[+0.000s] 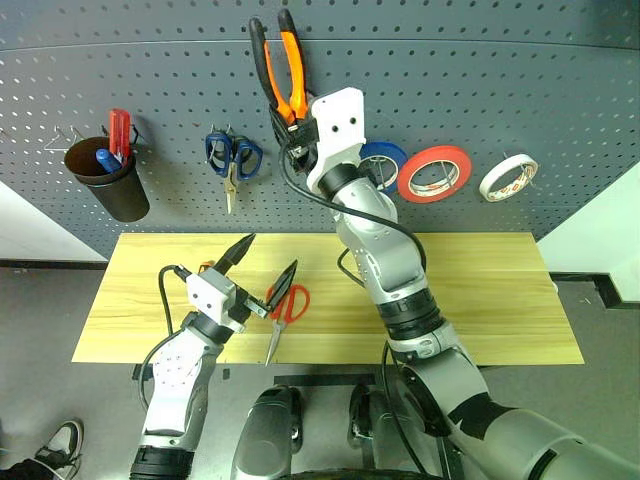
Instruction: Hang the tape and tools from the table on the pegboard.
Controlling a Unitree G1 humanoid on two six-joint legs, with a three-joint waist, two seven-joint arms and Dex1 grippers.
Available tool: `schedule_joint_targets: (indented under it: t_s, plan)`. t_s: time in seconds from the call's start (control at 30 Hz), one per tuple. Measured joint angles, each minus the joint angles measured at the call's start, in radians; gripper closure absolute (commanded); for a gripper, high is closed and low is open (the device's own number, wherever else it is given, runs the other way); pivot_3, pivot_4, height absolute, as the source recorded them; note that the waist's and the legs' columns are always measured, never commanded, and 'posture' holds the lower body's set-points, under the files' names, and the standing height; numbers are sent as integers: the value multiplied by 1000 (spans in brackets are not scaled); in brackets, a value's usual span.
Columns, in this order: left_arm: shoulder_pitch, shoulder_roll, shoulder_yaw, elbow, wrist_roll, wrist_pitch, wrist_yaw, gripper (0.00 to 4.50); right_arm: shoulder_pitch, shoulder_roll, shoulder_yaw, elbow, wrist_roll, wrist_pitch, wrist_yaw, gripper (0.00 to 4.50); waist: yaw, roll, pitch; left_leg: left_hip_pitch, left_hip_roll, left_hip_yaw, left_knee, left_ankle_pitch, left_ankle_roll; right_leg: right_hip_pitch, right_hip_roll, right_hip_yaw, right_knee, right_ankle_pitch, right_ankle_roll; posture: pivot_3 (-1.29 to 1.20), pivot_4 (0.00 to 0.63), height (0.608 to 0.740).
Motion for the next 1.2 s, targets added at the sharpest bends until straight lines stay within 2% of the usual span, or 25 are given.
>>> schedule_joint_targets:
  t_s: [0.43,0.73,1.2]
  plan:
    - [29,7,0,-28,10,-14,38,0,-118,-3,-42,227,-28,-159,-13,2236,2,-1,0,0,0,3,0,1,-1,0,0,0,0,0,0,392,166,731]
    - [22,29,9,-83,4,1,54,0,-174,-9,-64,297,-30,-222,-16,2236,2,-1,0,0,0,3,0,1,-2,0,0,0,1,0,0,390,208,731]
    - [97,60,12,-179,-14,61,57,0,-132,14,-71,323,-31,-223,-39,2236,2,0,2,4,1,-1,0,1,-1,3,0,1,1,-1,1,401,240,731]
